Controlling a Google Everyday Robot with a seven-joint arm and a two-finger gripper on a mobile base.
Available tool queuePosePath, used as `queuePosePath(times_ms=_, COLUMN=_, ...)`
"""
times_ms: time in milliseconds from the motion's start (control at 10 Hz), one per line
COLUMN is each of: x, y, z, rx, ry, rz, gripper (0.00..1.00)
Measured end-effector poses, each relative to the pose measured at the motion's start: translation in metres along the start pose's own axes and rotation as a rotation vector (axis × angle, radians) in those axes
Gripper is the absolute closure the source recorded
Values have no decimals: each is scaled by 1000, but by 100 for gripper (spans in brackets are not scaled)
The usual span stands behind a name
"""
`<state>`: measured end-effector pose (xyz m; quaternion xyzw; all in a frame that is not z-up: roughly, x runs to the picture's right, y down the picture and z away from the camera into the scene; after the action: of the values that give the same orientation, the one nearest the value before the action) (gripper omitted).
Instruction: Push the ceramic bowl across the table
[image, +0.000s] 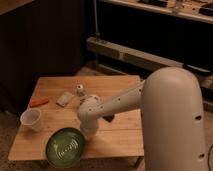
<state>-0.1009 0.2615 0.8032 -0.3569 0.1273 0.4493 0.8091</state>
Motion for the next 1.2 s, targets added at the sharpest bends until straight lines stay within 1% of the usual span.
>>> queuePosePath(times_ms=500, x=-2, y=10, z=0, rx=6, ry=26, rz=-11, gripper=90)
queuePosePath(times_ms=1200, x=-3, y=21, z=-2, rx=-10, ry=37, rz=-42, gripper=90)
